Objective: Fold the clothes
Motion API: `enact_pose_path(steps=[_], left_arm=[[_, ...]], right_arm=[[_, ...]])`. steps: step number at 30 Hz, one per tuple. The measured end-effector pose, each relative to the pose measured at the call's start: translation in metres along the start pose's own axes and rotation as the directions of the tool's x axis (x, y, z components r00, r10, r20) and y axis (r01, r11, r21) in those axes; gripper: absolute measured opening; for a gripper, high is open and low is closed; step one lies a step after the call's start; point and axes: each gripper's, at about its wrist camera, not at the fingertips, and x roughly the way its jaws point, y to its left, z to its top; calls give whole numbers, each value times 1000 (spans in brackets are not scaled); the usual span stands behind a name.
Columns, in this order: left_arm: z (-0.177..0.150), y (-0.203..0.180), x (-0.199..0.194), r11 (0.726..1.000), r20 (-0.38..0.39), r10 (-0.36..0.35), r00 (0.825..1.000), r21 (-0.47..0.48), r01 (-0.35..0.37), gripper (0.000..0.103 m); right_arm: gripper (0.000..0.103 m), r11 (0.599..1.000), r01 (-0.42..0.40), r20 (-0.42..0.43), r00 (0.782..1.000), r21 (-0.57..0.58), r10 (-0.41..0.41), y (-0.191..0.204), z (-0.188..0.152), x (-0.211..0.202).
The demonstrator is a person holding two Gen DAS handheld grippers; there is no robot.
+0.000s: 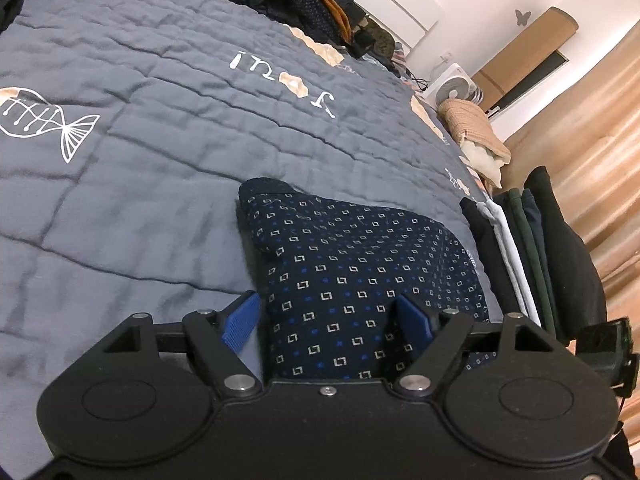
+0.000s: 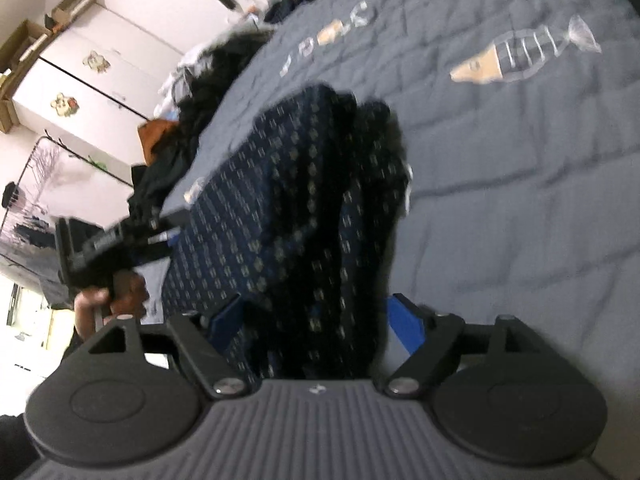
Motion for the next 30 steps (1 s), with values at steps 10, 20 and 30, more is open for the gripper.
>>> enact_pose_path(steps=[10,20,30], left_arm=[[3,0,6,1000,-1,2,1000,-17,-2,75],[7,17,27,992,-54,-69,996,-106,63,76],[10,15,39,987,-94,-133,987,-99,124,76]], right_arm=[[84,996,-78,-87,993,30,81,-7,-23,12],[101,987,-140,-38,989,78,143,-8,-29,18],[103,981,-174,-65,982,82,180,-4,-33,27]])
